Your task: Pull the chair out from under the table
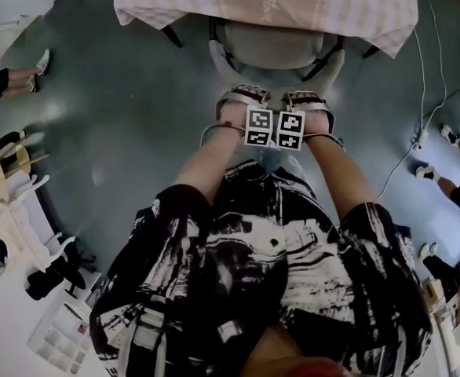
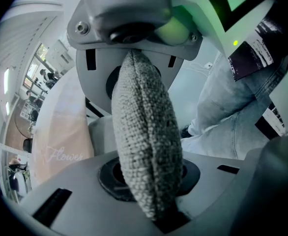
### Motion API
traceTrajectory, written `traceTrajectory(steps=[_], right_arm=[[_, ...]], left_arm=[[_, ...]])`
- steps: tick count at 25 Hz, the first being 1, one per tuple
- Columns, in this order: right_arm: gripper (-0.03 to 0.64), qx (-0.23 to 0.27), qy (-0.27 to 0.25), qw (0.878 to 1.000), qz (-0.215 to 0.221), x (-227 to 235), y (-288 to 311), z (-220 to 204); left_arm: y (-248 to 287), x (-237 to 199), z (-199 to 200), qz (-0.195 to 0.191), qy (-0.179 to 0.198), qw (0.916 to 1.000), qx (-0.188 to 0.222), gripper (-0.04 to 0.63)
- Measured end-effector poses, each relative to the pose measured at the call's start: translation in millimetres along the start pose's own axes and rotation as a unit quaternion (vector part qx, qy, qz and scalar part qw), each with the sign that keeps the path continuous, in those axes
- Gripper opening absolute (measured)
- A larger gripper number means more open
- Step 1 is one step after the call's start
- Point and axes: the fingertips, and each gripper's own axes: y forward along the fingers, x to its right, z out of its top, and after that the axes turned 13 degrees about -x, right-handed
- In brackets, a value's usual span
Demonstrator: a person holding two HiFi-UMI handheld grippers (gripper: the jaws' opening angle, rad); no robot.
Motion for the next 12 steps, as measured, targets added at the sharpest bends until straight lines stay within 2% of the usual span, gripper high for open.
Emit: traceTrajectory(steps=[4, 8, 12], right_arm=[[0.084, 0.0, -0.002, 1.0, 0.0, -40, -25, -3], [0.084, -0.005, -0.001, 1.0, 0.002, -93, -66, 5], [0.084, -0.006, -0.006, 1.0, 0.004, -108, -73, 18]], left_arm=[[-26, 35, 19, 0.0, -0.005, 1.0, 0.002, 0.074], [-66, 88, 32, -0.001, -0.005, 1.0, 0.006, 0.074], [-72, 107, 27, -0.002, -0.01, 0.9999, 0.008, 0.074]])
